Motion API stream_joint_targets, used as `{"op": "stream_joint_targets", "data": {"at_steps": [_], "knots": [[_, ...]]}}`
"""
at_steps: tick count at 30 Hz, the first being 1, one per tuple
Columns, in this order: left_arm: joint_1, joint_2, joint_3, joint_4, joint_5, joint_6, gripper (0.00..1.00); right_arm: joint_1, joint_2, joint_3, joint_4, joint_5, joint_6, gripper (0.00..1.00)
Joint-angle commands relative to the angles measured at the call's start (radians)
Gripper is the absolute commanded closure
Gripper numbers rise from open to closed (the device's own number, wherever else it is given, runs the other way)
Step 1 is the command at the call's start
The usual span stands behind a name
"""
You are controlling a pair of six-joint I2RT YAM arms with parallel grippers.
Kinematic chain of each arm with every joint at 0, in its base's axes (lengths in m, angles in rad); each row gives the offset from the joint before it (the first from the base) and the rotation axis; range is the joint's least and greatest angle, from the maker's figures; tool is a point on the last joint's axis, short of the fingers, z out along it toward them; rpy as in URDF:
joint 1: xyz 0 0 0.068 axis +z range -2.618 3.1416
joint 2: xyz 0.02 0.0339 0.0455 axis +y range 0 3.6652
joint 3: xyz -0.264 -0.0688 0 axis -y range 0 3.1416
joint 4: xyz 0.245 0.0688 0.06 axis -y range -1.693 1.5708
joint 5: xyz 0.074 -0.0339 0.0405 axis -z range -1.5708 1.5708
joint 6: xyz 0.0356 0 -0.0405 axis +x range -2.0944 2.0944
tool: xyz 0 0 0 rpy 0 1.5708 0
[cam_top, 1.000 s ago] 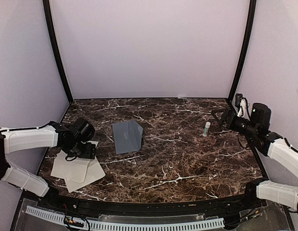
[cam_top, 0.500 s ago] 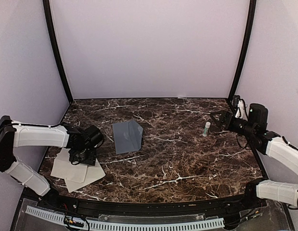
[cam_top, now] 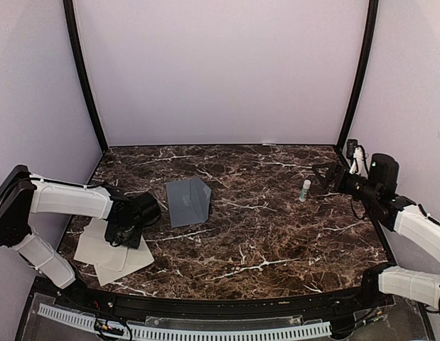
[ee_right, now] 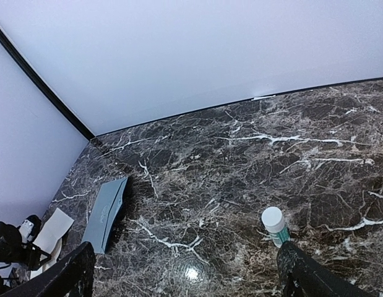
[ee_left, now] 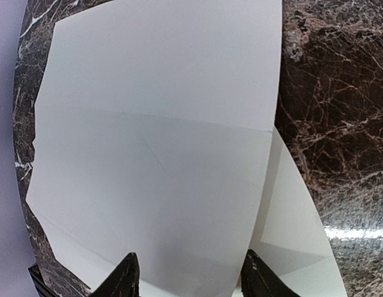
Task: Place the letter into the envelope and seal it
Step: Adjust the letter at the corner of the board.
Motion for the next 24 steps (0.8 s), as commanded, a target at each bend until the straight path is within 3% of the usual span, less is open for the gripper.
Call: {"op": "stream_joint_targets", "data": {"at_steps": [1,16,24], "knots": [[-0.008,-0.005,0.026,-0.055,-0.070,-0.030,0.47,0.008,-0.022,-0.004,0.063,0.016,-0.013,0.01],[-0.015,0.057,0.020,-0.053,-0.074,-0.029,0.52,0.008,-0.032,-0.005,0.043,0.025,-0.028,0.01],[-0.025,0.077,0.027,-0.064,-0.097,-0.037,0.64,0.007,-0.043,0.020,0.016,0.038,-0.046,0.01]]}}
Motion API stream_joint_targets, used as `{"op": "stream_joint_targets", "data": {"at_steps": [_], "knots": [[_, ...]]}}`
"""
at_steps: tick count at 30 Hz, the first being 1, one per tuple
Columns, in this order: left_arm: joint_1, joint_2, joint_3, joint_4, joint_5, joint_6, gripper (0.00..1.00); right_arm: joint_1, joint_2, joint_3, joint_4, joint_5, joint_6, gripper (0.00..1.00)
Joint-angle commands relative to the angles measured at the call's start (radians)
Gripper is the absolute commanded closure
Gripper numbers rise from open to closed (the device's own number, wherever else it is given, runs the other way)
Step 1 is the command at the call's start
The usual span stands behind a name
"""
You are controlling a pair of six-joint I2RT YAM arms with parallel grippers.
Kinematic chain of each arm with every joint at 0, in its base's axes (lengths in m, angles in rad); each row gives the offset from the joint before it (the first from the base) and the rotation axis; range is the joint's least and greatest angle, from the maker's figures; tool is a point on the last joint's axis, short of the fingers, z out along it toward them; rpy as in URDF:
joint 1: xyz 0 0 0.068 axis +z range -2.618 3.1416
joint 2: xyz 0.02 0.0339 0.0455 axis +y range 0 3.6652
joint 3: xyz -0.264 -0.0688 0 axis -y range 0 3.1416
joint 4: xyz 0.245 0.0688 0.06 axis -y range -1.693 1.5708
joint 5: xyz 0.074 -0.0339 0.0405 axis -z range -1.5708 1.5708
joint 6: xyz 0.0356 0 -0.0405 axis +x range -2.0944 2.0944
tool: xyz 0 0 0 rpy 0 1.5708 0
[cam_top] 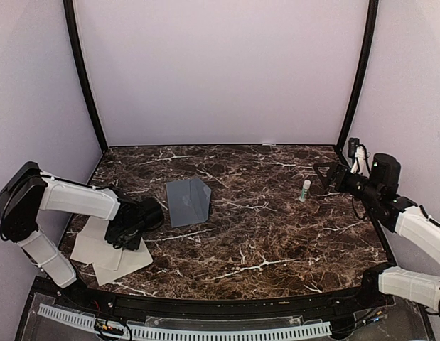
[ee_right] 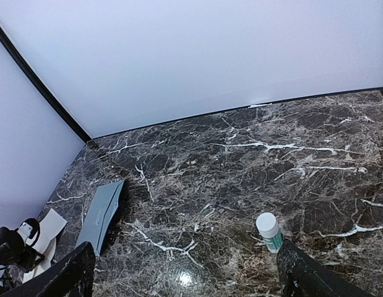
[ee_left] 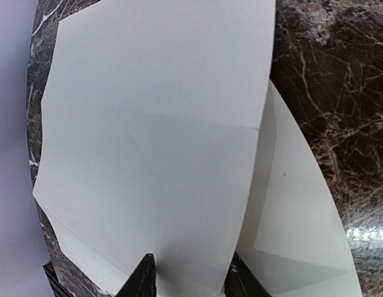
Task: Place the letter into the envelope and seal it
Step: Adjust the letter at the corner of the board.
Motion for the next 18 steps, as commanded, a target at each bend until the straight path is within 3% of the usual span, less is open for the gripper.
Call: {"op": "stream_joint_targets", "data": {"at_steps": [1,18], "knots": [[-0.009,0.012,0.023,-0.037,-0.028,-0.017,0.69,0.007,-0.019,0.025,0.008,0.020,-0.019,0.01],[-0.024,-0.117,0.010,-0.073,-0.077,-0.074,0.96,0.007,-0.106,0.031,-0.053,0.033,-0.009,0.01]]}}
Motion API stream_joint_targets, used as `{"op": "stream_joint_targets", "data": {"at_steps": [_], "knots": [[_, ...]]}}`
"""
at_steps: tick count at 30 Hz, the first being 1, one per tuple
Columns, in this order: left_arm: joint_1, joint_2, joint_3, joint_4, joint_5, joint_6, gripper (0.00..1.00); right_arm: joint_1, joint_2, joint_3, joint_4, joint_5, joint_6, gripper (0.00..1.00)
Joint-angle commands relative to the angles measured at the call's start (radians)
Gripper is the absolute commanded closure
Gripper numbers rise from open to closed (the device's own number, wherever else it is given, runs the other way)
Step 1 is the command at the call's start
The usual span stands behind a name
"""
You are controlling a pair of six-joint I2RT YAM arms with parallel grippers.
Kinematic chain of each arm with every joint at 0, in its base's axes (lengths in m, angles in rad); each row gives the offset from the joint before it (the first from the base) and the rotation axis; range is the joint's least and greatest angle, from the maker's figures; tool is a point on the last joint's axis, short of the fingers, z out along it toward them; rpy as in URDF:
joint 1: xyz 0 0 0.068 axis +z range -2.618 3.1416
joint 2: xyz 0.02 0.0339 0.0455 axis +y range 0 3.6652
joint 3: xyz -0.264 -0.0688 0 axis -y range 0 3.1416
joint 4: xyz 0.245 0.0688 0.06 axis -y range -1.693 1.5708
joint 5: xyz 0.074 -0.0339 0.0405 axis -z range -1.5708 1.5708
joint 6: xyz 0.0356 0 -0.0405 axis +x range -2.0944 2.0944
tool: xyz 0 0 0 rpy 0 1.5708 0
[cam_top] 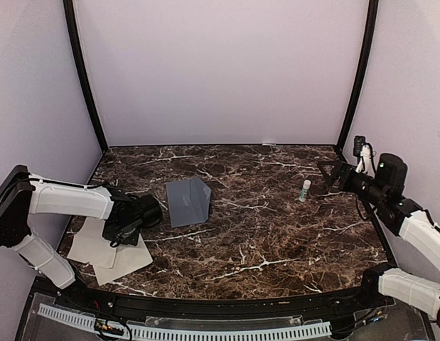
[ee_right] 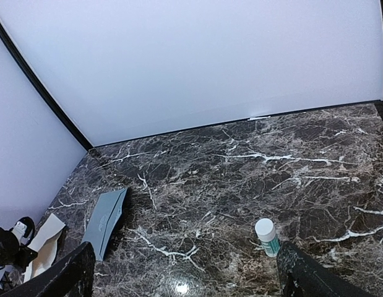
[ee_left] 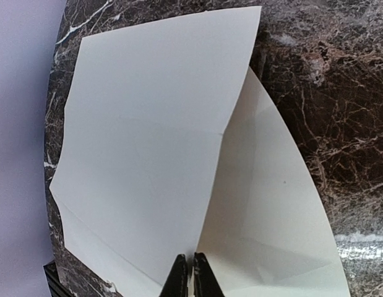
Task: Place the letter into the envelope and seal it
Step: Adjust the letter at the corner of the board.
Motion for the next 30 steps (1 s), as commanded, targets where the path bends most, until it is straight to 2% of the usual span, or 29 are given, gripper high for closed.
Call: {"op": "stream_joint_targets", "data": {"at_steps": [1,4,11,20,24,30], "knots": [[-0.004,-0.054,-0.004,-0.035,-0.028,-0.025,0.96,0.007,-0.028,0.024,-0.008,0.011,-0.003,0.01],[-0.004,-0.033,0.000,-0.039,-0.025,-0.024,1.00,0.007,-0.036,0.026,-0.019,0.007,-0.003,0.01],[-0.012,-0.040,0.057,-0.068,-0.017,-0.018,1.00,0.007,-0.068,0.040,-0.062,0.022,-0.015,0.01],[-0.015,-0.137,0.357,-0.190,-0.006,0.090,1.00,0.007,-0.088,0.073,-0.101,0.023,-0.010,0.01],[-0.014,-0.223,0.415,-0.100,0.129,0.224,1.00,0.007,-0.087,0.083,-0.112,0.004,-0.002,0.01],[-0.014,-0.360,0.427,0.065,0.352,0.275,1.00,0.008,-0.083,0.076,-0.128,-0.022,-0.001,0.01]]}}
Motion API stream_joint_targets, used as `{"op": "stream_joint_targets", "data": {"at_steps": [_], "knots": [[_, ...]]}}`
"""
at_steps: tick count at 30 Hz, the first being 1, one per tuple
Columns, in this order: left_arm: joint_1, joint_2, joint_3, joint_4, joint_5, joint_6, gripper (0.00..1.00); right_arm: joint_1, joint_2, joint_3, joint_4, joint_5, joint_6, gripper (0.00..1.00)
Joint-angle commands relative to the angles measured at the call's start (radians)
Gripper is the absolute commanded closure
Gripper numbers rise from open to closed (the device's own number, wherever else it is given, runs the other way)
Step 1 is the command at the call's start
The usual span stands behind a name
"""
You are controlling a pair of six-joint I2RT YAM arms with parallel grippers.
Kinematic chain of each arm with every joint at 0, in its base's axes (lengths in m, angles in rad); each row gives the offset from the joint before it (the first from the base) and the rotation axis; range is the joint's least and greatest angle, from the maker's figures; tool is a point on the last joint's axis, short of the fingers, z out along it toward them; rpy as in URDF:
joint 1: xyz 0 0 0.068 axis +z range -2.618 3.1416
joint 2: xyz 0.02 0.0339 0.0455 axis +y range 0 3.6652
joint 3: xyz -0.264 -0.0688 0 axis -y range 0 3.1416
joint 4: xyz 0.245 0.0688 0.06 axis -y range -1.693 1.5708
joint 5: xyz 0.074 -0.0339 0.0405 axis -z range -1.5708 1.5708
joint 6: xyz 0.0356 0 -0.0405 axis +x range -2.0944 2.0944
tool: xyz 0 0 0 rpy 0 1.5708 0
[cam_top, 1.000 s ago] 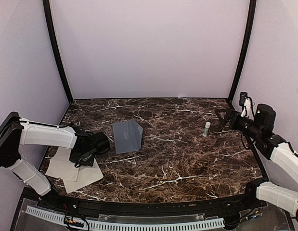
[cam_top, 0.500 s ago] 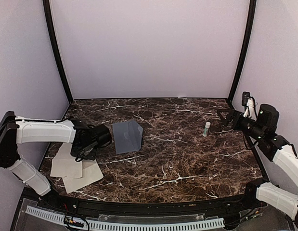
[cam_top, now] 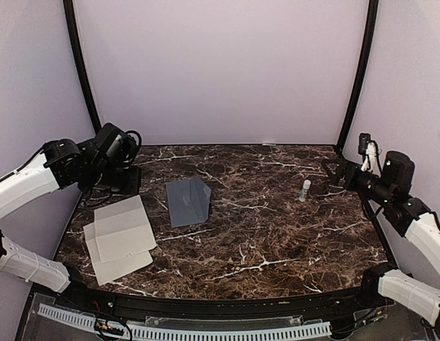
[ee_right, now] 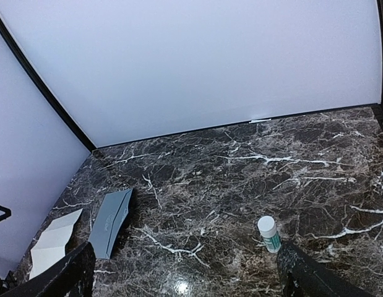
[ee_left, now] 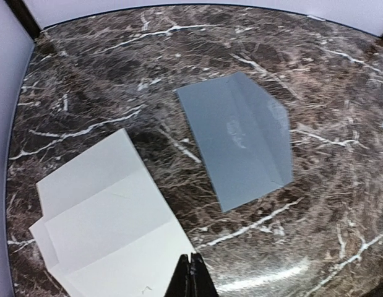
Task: Place the letter into the envelope and seal it
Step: Adjust the letter at the corner of the board, then pick up the letter from the corner of the board.
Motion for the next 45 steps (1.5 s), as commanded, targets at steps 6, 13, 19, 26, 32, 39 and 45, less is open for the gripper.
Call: {"op": "stream_joint_targets", "data": {"at_steps": [6,13,19,26,32,39,45], "knots": [[-0.004,-0.097,-0.093,0.074,0.095,0.008,0.76,0.008,-0.002,-0.014,0.003,-0.032,0.018,0.01],[0.073,-0.086,-0.316,0.272,0.074,-0.122,0.27,0.008,-0.021,-0.035,-0.009,-0.040,0.049,0.01],[0.383,-0.376,-0.667,0.606,0.400,-0.201,0.15,0.008,-0.028,-0.025,-0.071,-0.029,0.013,0.01],[0.718,-0.472,-0.837,0.661,0.696,-0.161,0.08,0.008,0.007,-0.050,-0.011,-0.060,0.024,0.01],[0.928,-0.459,-0.892,0.692,0.769,-0.125,0.08,0.008,0.008,-0.042,-0.007,-0.053,0.021,0.01],[0.963,-0.504,-0.963,0.691,0.678,-0.168,0.07,0.008,-0.006,-0.043,-0.015,-0.030,0.016,0.01],[0.964,-0.554,-1.014,0.665,0.656,-0.219,0.17,0.008,0.025,-0.041,0.000,-0.043,0.012,0.01]]}}
